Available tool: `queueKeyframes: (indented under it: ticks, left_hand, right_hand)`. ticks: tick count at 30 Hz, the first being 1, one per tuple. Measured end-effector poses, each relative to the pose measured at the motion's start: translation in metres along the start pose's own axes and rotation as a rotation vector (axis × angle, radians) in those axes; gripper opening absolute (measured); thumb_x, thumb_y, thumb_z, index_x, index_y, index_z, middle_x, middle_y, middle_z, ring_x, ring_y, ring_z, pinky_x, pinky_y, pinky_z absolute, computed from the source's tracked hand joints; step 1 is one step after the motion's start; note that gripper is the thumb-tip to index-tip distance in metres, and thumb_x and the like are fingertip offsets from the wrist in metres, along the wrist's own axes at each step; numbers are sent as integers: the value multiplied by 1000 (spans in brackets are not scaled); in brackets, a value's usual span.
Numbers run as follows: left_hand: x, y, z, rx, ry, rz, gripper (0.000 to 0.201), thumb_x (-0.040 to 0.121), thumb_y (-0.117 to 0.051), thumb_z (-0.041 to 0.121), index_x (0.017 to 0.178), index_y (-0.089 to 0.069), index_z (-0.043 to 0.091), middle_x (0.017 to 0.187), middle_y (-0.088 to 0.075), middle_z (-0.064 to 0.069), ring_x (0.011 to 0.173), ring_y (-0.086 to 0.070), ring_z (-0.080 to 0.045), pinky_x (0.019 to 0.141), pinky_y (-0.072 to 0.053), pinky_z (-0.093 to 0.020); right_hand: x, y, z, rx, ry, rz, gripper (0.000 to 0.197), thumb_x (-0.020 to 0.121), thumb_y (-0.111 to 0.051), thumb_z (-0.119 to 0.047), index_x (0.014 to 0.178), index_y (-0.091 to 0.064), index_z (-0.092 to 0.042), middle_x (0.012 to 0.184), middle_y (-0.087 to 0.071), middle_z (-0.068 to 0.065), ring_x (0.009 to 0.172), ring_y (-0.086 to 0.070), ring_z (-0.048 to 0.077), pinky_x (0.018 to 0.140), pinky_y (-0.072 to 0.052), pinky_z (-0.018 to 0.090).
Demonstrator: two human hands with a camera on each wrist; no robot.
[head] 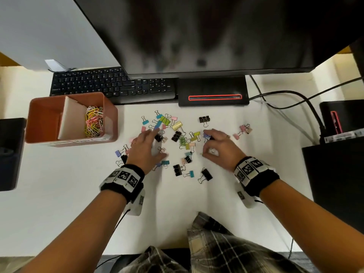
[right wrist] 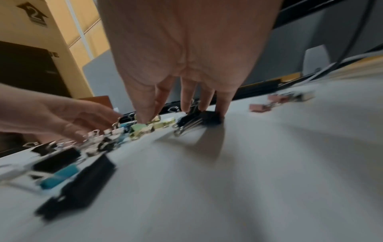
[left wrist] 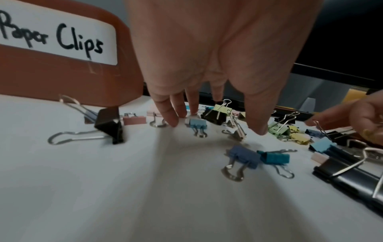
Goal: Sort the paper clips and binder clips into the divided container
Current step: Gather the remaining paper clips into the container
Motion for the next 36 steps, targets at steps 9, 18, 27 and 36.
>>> queueKeyframes:
  ticks: [9,18,27,36]
  left_hand:
    - [7,-1,30,39,-188,36,70,76,-69,43,136,-36,34,153,-15,-4,139,-20,-27,111,-25,-47]
    - [25,-25,43,189,-294,-121,19,80,-68,33,98,-66,30,152,-23,-3,138,-24,-31,108,-32,-53]
    - [11,0,29,12,-216,80,49,83,-67,23,129,-50,24,148,-27,-7,132,-35,-28,107,-33,-35]
    - [-34,14,-36,414,-34,57,54,76,-68,38,125,-50,26,141,-40,-9,132,-33,-37,101,-37,-57]
  right_hand:
    - [-10,-11,17,-39,4,-36,5,81,-68,-18,77,-66,-16,154,-23,7,141,-26,29,111,-32,44]
    - [-29,34,40,-211,-222,365,5,78,-69,-22,79,-68,-17,138,-46,14,127,-42,38,101,-41,48]
    - [-17,9,33,14,-154,210,8,87,-57,-22,87,-60,-15,140,-45,15,138,-33,26,111,-32,43]
    - [-7,-41,-49,-213,288,-216,11,90,-54,-32,84,-58,-24,147,-39,-7,145,-13,18,114,8,48]
Point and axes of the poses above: each hand's wrist, its own x-axis towards the middle knuckle, its own y-axis out of the back of the hand, z = x × y, the point moved 3 cm from there along x, towards the middle knuckle
